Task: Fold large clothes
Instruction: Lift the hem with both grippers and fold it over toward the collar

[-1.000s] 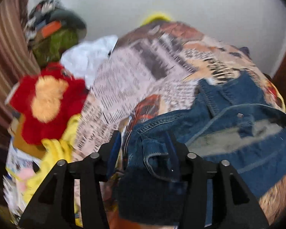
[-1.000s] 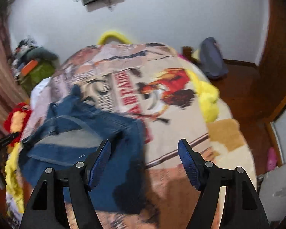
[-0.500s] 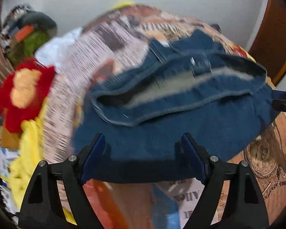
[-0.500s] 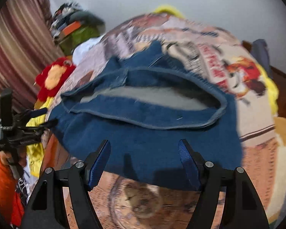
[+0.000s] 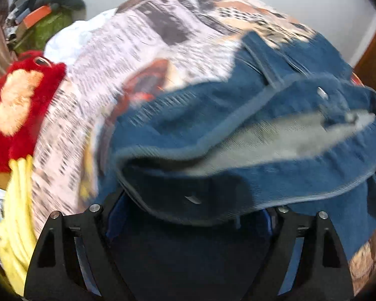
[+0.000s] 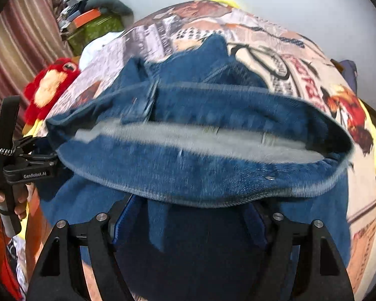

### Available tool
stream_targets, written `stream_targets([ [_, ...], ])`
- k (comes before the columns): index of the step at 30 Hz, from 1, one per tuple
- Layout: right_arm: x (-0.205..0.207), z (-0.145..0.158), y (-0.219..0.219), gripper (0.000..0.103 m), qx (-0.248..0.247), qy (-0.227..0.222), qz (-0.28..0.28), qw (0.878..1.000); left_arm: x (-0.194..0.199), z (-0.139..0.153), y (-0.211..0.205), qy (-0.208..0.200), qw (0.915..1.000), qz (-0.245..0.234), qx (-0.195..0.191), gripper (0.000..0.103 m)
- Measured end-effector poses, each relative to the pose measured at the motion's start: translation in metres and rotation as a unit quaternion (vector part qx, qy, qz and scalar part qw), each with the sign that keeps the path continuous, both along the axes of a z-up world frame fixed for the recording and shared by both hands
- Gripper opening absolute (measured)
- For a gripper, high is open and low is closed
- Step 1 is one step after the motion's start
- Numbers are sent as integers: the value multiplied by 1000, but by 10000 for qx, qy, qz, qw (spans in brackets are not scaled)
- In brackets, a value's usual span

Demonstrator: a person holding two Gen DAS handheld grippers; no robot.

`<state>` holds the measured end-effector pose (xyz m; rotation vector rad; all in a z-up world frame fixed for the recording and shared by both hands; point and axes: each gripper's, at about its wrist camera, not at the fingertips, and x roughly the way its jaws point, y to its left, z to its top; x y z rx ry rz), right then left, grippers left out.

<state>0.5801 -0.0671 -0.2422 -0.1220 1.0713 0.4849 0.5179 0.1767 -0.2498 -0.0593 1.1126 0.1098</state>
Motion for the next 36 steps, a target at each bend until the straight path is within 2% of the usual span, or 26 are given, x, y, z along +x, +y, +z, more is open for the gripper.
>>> stream_targets([
  [5, 32, 23, 0, 75, 49, -480, -103, 9988, 27, 27, 14, -306, 9991, 111, 271, 84],
  [8, 46, 33, 0, 75, 3, -754, -387, 9964, 43, 40, 15, -412, 9982, 134, 422, 83],
  [10, 53, 35, 1, 75, -161, -993, -551, 9934, 51, 46, 16, -510, 9972, 170, 513, 84],
  [12, 56, 33, 3, 75, -344, -1130, -594, 9912, 55, 60, 20, -765, 9923, 443, 871, 84],
  [13, 55, 32, 5, 75, -461, -1215, -603, 9897, 59, 67, 26, -852, 9908, 539, 899, 84],
  [16, 47, 31, 13, 75, -818, -1425, -481, 9852, 59, 87, 46, -1075, 9881, 885, 660, 84],
  [18, 35, 38, 13, 75, -1032, -1726, -431, 9786, 52, 96, 54, -1145, 9880, 918, 490, 84],
  [21, 19, 58, 8, 75, -932, -2017, -346, 9744, 37, 101, 58, -1182, 9887, 828, 397, 84],
  [24, 5, 78, 0, 75, -496, -1896, -287, 9802, 15, 98, 51, -1067, 9921, 569, 344, 84],
  [28, -15, 88, -6, 82, 206, -1399, -122, 9899, -9, 89, 32, -906, 9956, 190, 137, 84],
  [32, -31, 69, 9, 82, 383, -825, 78, 9958, -26, 75, 7, -769, 9968, -226, -63, 84],
  [36, -40, 37, 35, 82, 167, -309, 329, 9988, -35, 50, -23, -500, 9967, -622, -135, 84],
])
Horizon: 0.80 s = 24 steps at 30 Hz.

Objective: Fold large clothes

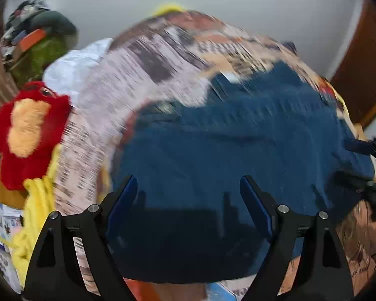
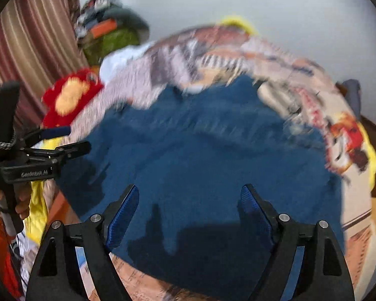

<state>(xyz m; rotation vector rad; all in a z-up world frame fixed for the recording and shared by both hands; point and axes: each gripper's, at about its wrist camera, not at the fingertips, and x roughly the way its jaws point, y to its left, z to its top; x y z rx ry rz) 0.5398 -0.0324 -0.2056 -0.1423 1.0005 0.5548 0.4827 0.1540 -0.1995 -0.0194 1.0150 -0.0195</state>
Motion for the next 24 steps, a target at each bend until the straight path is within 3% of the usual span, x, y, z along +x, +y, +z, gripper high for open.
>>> stream_targets([
  [3, -4, -27, 20, 82, -422, 117, 247, 9987, -3, -20, -14, 194, 9996, -191, 27, 84],
  [5, -6, -43, 28, 82, -768, 26, 388, 9963, -3, -36, -19, 306, 9989, -209, 304, 84],
  [7, -10, -46, 26, 90, -780, -204, 500, 9955, -4, -48, -18, 323, 9979, -152, 543, 86],
  [9, -10, -49, 19, 97, -882, -260, 432, 9948, -6, -51, -10, 230, 9982, -84, 542, 90],
  [14, 1, -49, -15, 97, -511, 75, 148, 9986, -16, -52, 15, 122, 9951, 296, 931, 90],
  [17, 4, -48, -36, 97, -554, 109, -28, 9984, -23, -51, 33, 145, 9967, 455, 661, 92],
  [20, 1, -46, -56, 97, -695, -18, -221, 9973, -29, -49, 44, 126, 9938, 729, 826, 92],
  [24, -2, -44, -86, 97, -734, -52, -460, 9962, -41, -49, 62, 158, 9925, 990, 702, 92],
])
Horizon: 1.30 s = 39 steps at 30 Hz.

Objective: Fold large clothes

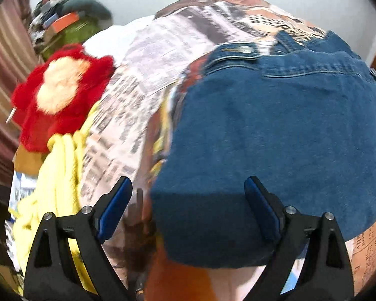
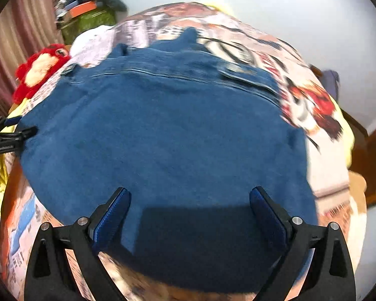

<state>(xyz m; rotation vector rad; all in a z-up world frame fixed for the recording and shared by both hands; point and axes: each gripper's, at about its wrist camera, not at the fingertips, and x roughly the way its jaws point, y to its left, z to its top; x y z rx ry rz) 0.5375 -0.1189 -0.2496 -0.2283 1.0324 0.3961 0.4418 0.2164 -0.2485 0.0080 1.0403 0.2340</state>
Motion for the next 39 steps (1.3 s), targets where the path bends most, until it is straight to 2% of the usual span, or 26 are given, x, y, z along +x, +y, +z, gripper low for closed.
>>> stream_targets([
  [3, -3, 1, -26, 97, 53, -16, -244, 9997, -11, 5, 10, -76, 9998, 152, 35, 92],
  [7, -10, 5, -49, 97, 268, 29, -386, 9989, -22, 5, 18, -87, 9994, 319, -138, 93],
  [15, -20, 15, -39, 97, -13, -167, -456, 9988, -36, 14, 22, -194, 9976, 609, -258, 92],
  [19, -26, 28, -33, 97, 89, -344, -404, 9985, -49, 34, 20, -546, 9958, 689, -255, 92],
  [24, -27, 43, -18, 97, 326, -510, -340, 9976, -70, 49, 20, -1033, 9868, 875, -886, 92],
  [29, -25, 42, 8, 97, 332, -535, -114, 9979, -76, 29, 10, -844, 9804, 905, -1532, 92],
  [32, -25, 28, 25, 97, 112, -459, 115, 9988, -76, 11, 3, -685, 9746, 925, -1923, 92],
  [34, -24, 16, 34, 97, -7, -353, 265, 9990, -76, -1, -2, -579, 9730, 952, -2020, 92],
  [36, -25, 2, 44, 97, -72, -130, 417, 9990, -74, -11, -7, -513, 9684, 957, -2244, 92],
  [39, -26, -6, 48, 98, -123, -153, 471, 9987, -69, -21, -10, -483, 9565, 836, -2752, 92],
])
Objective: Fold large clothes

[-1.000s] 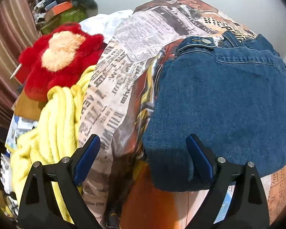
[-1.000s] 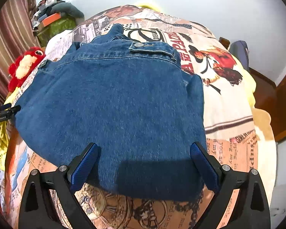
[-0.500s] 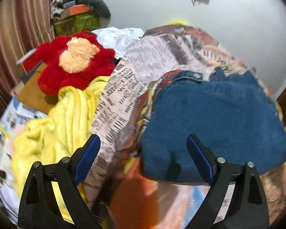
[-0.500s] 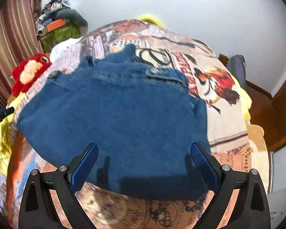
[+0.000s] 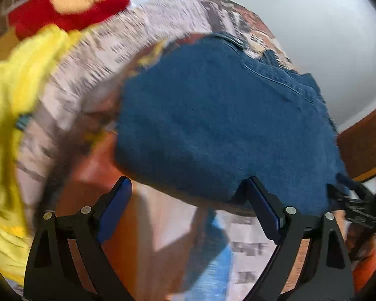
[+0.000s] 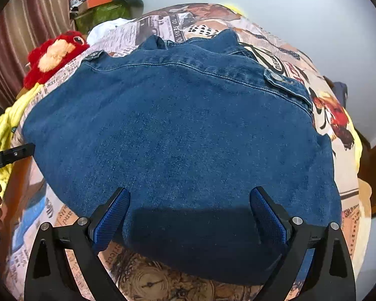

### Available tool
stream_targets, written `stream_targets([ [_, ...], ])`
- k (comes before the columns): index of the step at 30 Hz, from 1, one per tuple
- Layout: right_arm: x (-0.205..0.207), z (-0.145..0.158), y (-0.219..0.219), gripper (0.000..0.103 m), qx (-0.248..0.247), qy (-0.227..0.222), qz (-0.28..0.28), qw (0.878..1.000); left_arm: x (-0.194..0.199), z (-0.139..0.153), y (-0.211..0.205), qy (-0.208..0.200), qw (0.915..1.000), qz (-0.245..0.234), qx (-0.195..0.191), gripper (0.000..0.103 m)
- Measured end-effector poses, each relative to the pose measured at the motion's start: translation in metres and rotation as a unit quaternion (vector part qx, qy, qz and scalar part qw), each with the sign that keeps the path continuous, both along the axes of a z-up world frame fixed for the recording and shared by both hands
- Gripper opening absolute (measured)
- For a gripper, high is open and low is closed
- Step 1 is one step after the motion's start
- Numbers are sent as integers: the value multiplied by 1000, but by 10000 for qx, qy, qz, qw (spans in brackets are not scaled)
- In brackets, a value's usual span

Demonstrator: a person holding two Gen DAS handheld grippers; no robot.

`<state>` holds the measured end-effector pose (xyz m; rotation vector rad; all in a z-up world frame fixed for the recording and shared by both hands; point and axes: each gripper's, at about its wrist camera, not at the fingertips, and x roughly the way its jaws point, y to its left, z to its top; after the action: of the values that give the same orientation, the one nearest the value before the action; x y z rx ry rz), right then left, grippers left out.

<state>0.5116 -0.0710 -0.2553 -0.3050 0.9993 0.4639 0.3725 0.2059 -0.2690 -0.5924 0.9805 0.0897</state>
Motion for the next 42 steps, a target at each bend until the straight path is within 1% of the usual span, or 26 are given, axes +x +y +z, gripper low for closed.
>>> stream_targets([
  [1, 0, -1, 1, 98, 1, -21, 14, 10000, 2, -1, -1, -82, 9998, -17, -156, 92],
  [3, 0, -2, 1, 99, 27, 2, 13, 10000, 6, -3, -4, -146, 9993, -64, -348, 92],
  [5, 1, -3, 0, 99, 63, 39, 3, 10000, 13, -8, -4, -200, 9972, -114, -715, 92],
  [7, 2, -3, -1, 99, 91, 59, 0, 9999, 22, -15, -2, -192, 9929, -44, -1170, 92],
  [9, 1, -3, -1, 99, 92, 59, -1, 9999, 29, -21, 3, -191, 9901, 74, -1390, 92],
  [12, 2, -3, 0, 99, 79, 53, 5, 10000, 38, -24, 9, -246, 9864, 233, -1609, 91],
  [14, 2, -3, 0, 99, 72, 51, 8, 10000, 46, -25, 12, -282, 9856, 301, -1637, 85],
  [16, 2, -3, 1, 99, 53, 50, 11, 10000, 54, -28, 16, -162, 9876, 408, -1504, 68],
  [18, 1, -1, 2, 99, 15, 52, 14, 10000, 58, -28, 21, -119, 9882, 477, -1450, 60],
  [19, 0, 0, 2, 99, -1, 69, 20, 10000, 58, -27, 25, -153, 9866, 542, -1532, 57],
  [21, -2, 3, 4, 99, -22, 114, 50, 9999, 56, -26, 28, -215, 9853, 632, -1573, 52],
  [24, -6, 8, 6, 99, -115, 79, 86, 9999, 52, -11, 23, -328, 9897, 587, -1264, 45],
  [26, -10, 14, 8, 99, -149, -5, 136, 9998, 48, 8, 16, -480, 9935, 467, -925, 41],
  [29, -17, 25, 13, 99, -115, -125, 231, 9996, 37, 45, 6, -841, 9951, 260, -459, 37],
  [32, -23, 36, 22, 99, -52, -277, 343, 9990, 22, 82, -4, -1223, 9924, 122, 34, 35],
  [34, -25, 42, 30, 99, 24, -334, 426, 9985, 11, 107, -13, -1527, 9875, 39, 390, 35],
  [36, -24, 44, 42, 99, 96, -339, 516, 9980, 3, 122, -20, -1707, 9837, -71, 567, 35],
  [39, -21, 34, 68, 99, 73, -146, 691, 9975, -9, 137, -29, -1817, 9789, -238, 900, 35],
  [42, -17, 15, 92, 99, -42, 198, 780, 9967, 0, 138, -41, -1715, 9774, -336, 1189, 35],
])
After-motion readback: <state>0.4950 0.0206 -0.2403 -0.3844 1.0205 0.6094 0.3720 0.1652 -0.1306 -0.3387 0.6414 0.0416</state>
